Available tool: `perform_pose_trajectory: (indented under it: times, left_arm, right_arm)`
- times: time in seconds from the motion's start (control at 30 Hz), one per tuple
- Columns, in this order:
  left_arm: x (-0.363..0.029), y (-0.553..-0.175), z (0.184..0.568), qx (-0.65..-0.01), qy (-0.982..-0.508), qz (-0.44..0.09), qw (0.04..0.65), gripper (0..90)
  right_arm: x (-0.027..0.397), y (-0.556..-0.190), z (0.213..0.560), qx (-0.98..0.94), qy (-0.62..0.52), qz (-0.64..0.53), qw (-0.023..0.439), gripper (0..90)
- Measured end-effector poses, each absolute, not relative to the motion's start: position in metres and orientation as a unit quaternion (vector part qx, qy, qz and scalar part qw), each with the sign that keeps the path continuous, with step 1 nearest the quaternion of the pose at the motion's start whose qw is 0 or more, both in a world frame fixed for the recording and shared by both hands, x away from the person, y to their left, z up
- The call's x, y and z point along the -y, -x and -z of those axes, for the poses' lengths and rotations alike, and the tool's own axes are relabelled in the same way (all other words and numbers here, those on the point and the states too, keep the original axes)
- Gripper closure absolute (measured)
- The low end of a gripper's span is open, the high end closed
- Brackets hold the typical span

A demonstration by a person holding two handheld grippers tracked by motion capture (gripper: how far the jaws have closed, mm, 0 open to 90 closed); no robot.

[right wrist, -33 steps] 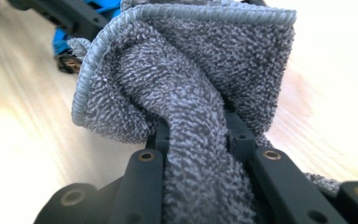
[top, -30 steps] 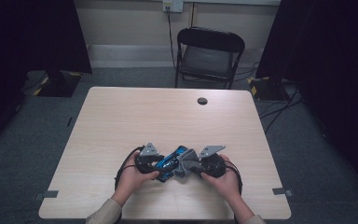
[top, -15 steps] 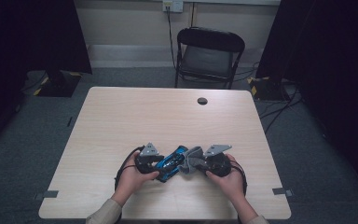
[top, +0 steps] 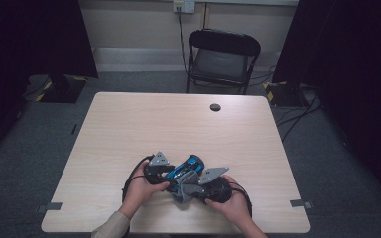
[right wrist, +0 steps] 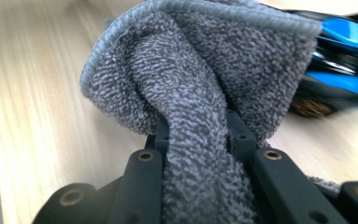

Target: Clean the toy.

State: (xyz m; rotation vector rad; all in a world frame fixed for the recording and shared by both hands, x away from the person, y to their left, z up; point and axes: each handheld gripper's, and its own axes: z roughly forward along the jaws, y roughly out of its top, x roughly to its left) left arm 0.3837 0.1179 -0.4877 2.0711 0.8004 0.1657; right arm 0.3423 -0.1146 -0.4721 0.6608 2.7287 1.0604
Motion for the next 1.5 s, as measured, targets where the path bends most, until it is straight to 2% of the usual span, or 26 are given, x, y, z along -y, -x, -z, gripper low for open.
perform_pose_trajectory:
  times: [0.2, 0.77, 1.5]
  left_arm:
    - [-0.118, -0.384, 0.488, -0.322, -0.835, -0.067, 0.442, 38.3]
    - [-0.118, -0.383, 0.488, -0.322, -0.835, -0.067, 0.442, 38.3]
    - [-0.119, -0.383, 0.488, -0.321, -0.834, -0.067, 0.444, 38.4]
  right_arm:
    - [0.106, -0.351, 0.477, -0.901, -0.239, -0.356, 0.066, 72.2]
    - [0.142, -0.372, 0.478, -0.883, -0.294, -0.352, 0.101, 72.1]
    - [0.159, -0.380, 0.477, -0.877, -0.317, -0.338, 0.124, 72.1]
